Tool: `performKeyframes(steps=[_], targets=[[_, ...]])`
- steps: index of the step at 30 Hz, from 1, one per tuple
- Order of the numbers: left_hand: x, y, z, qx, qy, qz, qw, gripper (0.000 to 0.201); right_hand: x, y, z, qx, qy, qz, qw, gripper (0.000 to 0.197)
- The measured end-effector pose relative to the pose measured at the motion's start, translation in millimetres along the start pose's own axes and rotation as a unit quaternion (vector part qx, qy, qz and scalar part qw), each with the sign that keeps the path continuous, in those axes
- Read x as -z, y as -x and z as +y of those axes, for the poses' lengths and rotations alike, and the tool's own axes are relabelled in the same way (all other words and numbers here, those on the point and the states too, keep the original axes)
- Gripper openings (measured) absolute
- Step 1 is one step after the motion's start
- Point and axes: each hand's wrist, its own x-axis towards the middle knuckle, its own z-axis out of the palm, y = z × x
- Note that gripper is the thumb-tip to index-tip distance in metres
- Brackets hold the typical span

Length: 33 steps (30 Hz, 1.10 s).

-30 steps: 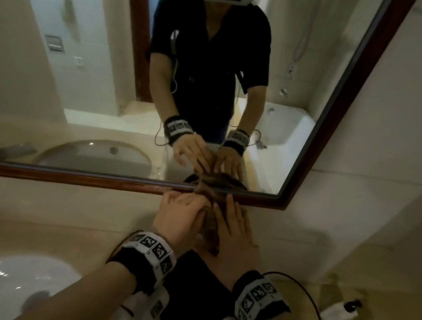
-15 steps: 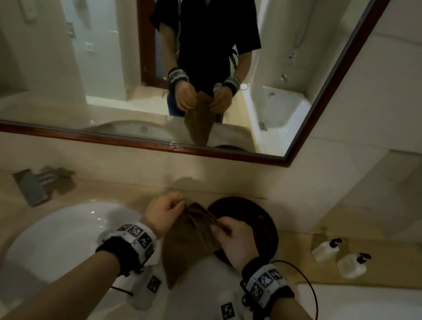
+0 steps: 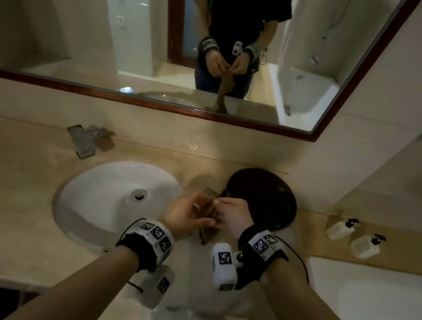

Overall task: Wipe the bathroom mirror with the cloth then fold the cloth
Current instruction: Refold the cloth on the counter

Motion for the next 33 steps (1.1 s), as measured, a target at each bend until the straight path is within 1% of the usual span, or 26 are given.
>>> performKeyframes(steps=[1,3,6,7,9,11,13,14,16,17,19,21,23,26,28,30,33], targets=[[-0.7,2.2,2.1,-0.009,-0.034,0.003,0.999,0.047,-1.9,2.6,0.5,-0.001,-0.004,0.0,1.0,0.012],[-2.9,6.6,5.4,-0.014,-0.088,0.012,0.996,0.044,-4.0,6.7,3.2,0.002,-0.004,0.005,1.0,0.019],[-8.9,11.1,3.6,-0.025,-0.111,0.039,0.993,0.03,-2.7,12.5,10.9,0.016,0.011,0.004,1.0,0.029],[-10.7,12.6,3.1,-0.026,-0.102,0.049,0.993,0.025,-1.3,13.4,15.2,0.031,0.035,0.005,0.999,0.029],[-12.3,16.1,2.5,-0.009,-0.086,0.066,0.994,0.019,3.5,15.2,21.8,0.072,0.121,0.019,0.99,0.024],[-10.5,18.9,0.4,0.026,-0.063,0.073,0.995,0.015,10.9,14.2,26.4,0.11,0.22,0.043,0.968,0.021],[-5.5,18.9,-3.8,0.054,-0.043,0.088,0.994,0.008,20.2,16.9,23.2,0.11,0.292,0.058,0.948,0.016],[-0.2,18.6,-4.2,0.065,-0.046,0.102,0.992,0.003,25.7,18.9,20.1,0.108,0.317,0.066,0.94,0.017],[15.7,16.9,-0.3,0.09,-0.042,0.132,0.986,0.007,37.8,21.8,10.7,0.117,0.339,0.085,0.93,0.021],[26.5,15.2,4.3,0.104,-0.022,0.143,0.984,0.008,45.3,20.7,5.2,0.124,0.34,0.095,0.927,0.021],[49.0,9.3,15.9,0.128,0.032,0.172,0.976,0.007,60.3,20.5,-10.6,0.122,0.321,0.12,0.932,0.022],[72.3,-1.4,24.8,0.137,0.098,0.191,0.967,0.011,74.9,16.9,-27.7,0.144,0.329,0.142,0.922,0.021],[96.7,-11.3,32.8,0.11,0.111,0.201,0.967,0.015,85.4,15.6,-48.7,0.189,0.374,0.157,0.894,0.019],[123.9,-21.6,52.5,0.054,0.067,0.228,0.97,0.014,95.4,22.6,-82.8,0.27,0.424,0.169,0.848,0.021],[134.7,-21.3,68.4,0.032,0.042,0.254,0.966,0.013,101.7,30.6,-101.0,0.325,0.441,0.192,0.814,0.021],[138.5,-16.7,77.3,0.013,0.034,0.272,0.962,0.01,108.6,39.2,-109.6,0.365,0.455,0.208,0.785,0.021],[125.5,6.2,79.5,-0.002,0.06,0.261,0.963,0.004,116.7,53.1,-99.8,0.388,0.493,0.214,0.749,0.022]])
